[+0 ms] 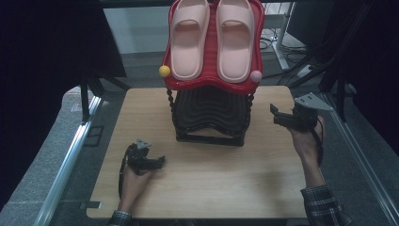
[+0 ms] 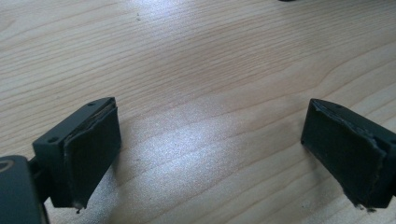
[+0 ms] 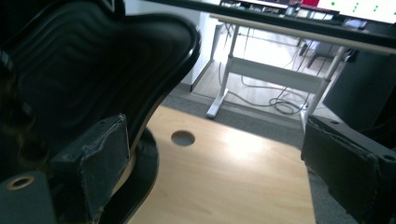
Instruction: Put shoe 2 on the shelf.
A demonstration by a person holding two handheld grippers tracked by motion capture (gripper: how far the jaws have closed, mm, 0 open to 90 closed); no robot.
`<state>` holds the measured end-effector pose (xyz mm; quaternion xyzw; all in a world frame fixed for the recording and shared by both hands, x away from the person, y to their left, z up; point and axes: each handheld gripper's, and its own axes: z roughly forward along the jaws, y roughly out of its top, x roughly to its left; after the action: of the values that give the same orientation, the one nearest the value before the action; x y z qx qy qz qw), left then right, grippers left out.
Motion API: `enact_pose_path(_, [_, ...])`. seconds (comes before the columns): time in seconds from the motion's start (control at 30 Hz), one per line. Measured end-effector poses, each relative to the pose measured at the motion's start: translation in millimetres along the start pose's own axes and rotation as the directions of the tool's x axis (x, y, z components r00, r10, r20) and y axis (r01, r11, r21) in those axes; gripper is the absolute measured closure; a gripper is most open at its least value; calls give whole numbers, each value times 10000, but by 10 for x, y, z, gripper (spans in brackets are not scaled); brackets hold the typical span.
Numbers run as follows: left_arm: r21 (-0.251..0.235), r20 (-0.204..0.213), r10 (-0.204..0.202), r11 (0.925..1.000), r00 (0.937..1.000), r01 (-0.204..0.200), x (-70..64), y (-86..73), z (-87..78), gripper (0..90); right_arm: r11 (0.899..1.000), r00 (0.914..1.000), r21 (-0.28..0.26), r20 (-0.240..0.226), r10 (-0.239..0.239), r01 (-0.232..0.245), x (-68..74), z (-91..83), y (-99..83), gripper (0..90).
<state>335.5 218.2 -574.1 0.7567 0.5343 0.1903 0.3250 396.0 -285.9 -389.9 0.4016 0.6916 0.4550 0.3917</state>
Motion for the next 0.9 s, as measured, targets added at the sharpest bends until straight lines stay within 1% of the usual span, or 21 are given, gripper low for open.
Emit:
enact_pose_path(0.17, [31, 13, -2, 10000, 10000, 2, 0, 1, -3, 47, 9994, 9993, 322, -366, 104, -93, -2, -46, -158, 69])
enact_pose_path(0.2, [9, -1, -7, 10000, 10000, 7, -1, 1, -1, 47, 9993, 9992, 356, -365, 144, -131, 3, -55, -188, 68])
enact_pose_path(0.3, [37, 1, 23, 10000, 10000, -23, 2, 1, -3, 47, 9984, 9982, 549, -571, 164, -132, 3, -94, -281, 67])
enact_pose_path(0.4, [24, -12, -52, 10000, 10000, 52, -5, 0, -3, 47, 9973, 9974, 720, -690, 193, -143, 10, -122, -363, 66])
enact_pose_path(0.43, [43, -11, -33, 10000, 10000, 33, -4, 0, -4, 47, 9967, 9966, 808, -800, 175, -110, 8, -138, -401, 65])
enact_pose_path(0.53, [35, -13, -36, 10000, 10000, 36, -4, -1, -4, 47, 9950, 9960, 995, -888, 141, -52, 16, -172, -491, 60])
enact_pose_path(0.63, [37, -19, -42, 10000, 10000, 42, -5, -1, -4, 47, 9922, 9945, 1243, -1035, 180, -50, 30, -194, -583, 55])
enact_pose_path(0.77, [35, -27, -41, 10000, 10000, 41, -6, -2, -5, 47, 9876, 9921, 1561, -1255, 4, 193, 78, -215, -730, 39])
enact_pose_path(0.83, [35, -30, -47, 10000, 10000, 47, -6, -2, -5, 47, 9849, 9902, 1723, -1392, 63, 180, 101, -220, -797, 39])
enact_pose_path(0.9, [34, -33, -47, 10000, 10000, 47, -7, -2, -5, 47, 9828, 9896, 1842, -1434, 123, 145, 124, -225, -860, 39])
